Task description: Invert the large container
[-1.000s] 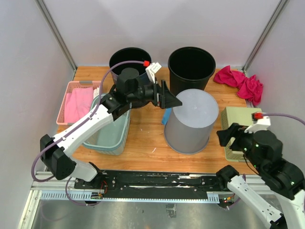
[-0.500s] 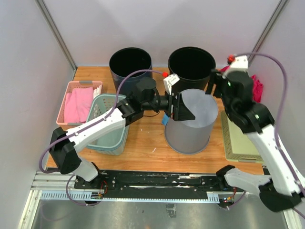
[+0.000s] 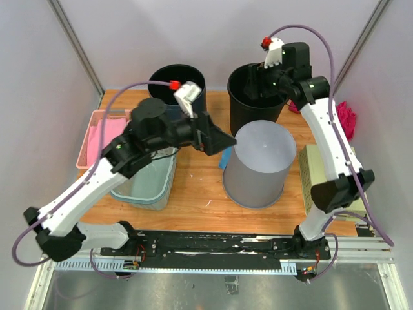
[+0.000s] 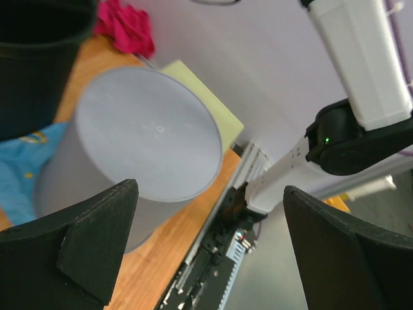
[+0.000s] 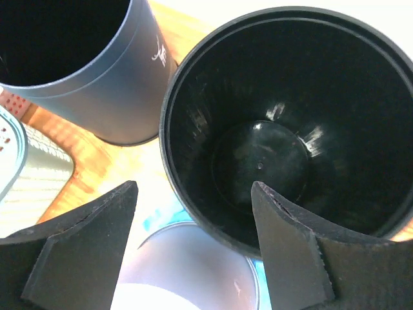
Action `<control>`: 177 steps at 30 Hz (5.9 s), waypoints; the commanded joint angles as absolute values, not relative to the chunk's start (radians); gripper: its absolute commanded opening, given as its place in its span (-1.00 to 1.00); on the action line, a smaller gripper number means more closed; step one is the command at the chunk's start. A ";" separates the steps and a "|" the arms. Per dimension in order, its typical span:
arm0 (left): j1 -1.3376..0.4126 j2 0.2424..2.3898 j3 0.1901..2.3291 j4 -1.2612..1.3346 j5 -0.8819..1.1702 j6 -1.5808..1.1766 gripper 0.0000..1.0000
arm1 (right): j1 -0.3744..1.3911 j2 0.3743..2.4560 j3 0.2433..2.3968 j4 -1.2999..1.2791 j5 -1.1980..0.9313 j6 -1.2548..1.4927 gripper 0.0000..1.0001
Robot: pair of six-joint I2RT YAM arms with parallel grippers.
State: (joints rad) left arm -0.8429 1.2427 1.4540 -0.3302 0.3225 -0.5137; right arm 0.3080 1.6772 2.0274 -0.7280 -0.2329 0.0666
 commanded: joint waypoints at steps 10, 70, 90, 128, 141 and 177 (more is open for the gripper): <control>-0.776 1.066 1.244 -0.381 0.133 -0.582 0.98 | 0.376 1.956 2.214 -0.891 -0.305 -0.109 0.36; -0.597 1.521 1.529 -0.339 0.151 -0.467 0.98 | -0.252 1.702 1.379 -0.266 -0.816 0.543 -0.20; -0.538 1.818 1.620 -0.269 0.239 -0.443 0.98 | -0.252 1.649 1.390 -0.386 -0.694 0.441 -0.10; -0.571 1.939 1.952 -0.413 0.097 -0.494 0.98 | -0.296 1.692 1.367 -0.367 -0.744 0.469 -0.10; -0.644 2.014 1.856 -0.302 -0.103 -0.504 0.98 | -0.300 1.678 1.352 -0.367 -0.739 0.462 -0.10; -0.630 2.085 2.095 0.061 0.607 -0.768 0.62 | -0.319 1.776 1.260 -0.006 -0.872 0.734 -0.10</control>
